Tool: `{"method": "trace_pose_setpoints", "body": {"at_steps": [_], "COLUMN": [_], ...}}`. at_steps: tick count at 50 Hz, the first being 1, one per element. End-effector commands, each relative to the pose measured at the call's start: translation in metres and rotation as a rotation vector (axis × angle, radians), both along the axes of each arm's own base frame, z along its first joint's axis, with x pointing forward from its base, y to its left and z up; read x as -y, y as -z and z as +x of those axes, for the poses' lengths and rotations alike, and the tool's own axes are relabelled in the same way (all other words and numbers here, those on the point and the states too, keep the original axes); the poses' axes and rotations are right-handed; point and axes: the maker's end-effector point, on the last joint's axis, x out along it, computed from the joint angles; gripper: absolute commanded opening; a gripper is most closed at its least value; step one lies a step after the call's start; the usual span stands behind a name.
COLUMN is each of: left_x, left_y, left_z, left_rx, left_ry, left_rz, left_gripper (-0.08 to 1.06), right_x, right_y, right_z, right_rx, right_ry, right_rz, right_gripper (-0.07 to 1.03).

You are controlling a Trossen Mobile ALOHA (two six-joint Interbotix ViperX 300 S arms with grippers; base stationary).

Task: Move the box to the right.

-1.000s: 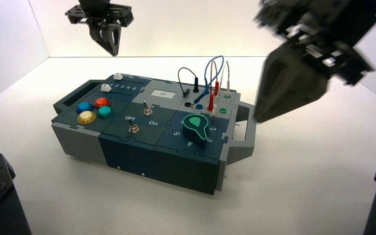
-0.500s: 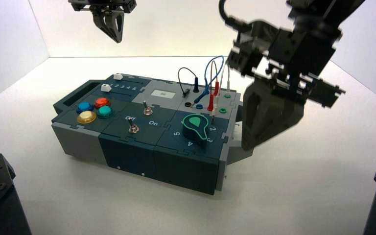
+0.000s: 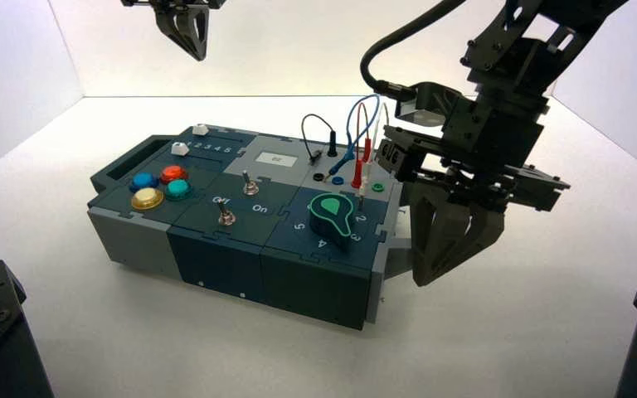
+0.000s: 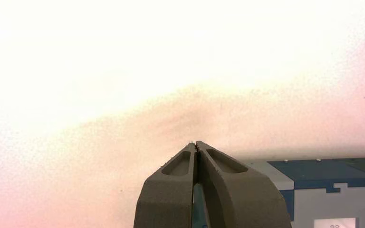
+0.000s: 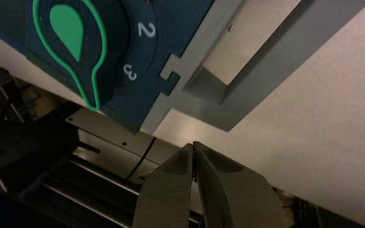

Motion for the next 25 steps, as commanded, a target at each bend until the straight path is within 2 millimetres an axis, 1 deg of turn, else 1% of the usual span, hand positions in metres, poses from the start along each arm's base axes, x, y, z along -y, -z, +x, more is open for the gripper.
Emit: {"method": "trace_pose_setpoints", "body": {"at_steps": [1,11,25], "left_x": [0.002,0.003,0.002], "left_y": [-0.031,-0.039,-0.038], "left_z": [0.006,0.006,0.005], "left_rx": [0.075,0.093,0.090], "left_ry": [0.006,0.005,0.003], "left_rz": [-0.016,-0.022,-0.021], "left_gripper": [-0.03,-0.03,-0.03], "right_x": [-0.007,-0.009,-0.011], "right_y": [-0.004,-0.003,0.002], "right_z": [0.008,0.018,0.030], "right_rx": [0.041,0.086,0.117], "right_ry": [0.003,0.022,0.034], "right_rz": [0.025,0.033,0.025], "right_gripper": [-0.02,-0.02,-0.02]}}
